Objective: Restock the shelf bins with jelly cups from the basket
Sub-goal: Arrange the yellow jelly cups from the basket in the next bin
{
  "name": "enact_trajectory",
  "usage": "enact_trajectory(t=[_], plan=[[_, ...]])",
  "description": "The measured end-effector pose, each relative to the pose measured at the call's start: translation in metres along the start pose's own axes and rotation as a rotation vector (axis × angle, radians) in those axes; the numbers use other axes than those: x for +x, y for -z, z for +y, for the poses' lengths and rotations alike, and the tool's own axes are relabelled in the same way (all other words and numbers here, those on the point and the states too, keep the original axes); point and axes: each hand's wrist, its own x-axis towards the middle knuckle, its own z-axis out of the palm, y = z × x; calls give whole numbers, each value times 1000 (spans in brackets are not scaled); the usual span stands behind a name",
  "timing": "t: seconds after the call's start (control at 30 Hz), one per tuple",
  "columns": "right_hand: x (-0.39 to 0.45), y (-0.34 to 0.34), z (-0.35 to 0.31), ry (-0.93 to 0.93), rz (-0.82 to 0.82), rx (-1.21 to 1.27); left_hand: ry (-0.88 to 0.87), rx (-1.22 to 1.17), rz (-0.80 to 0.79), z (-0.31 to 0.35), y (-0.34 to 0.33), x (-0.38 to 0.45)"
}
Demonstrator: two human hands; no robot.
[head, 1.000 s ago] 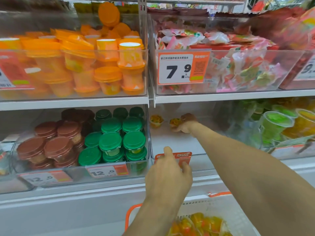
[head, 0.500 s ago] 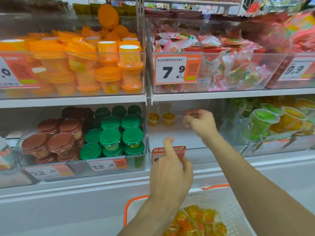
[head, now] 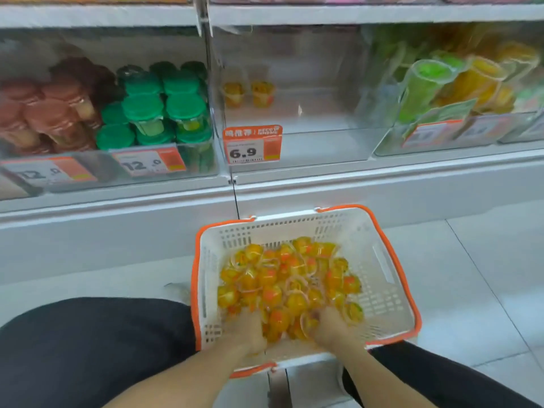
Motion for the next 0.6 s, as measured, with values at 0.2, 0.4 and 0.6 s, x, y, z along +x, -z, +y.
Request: enact_trajectory(t=[0.2, 0.4, 0.6], plan=[[7, -13, -4, -153, -21, -231, 108, 157, 38, 2, -9, -15], [18, -22, 6, -252, -29, -114, 159, -128, 139, 1, -20, 4], [21, -22, 8, -253, 2, -24, 332, -272, 287, 4, 0, 19]])
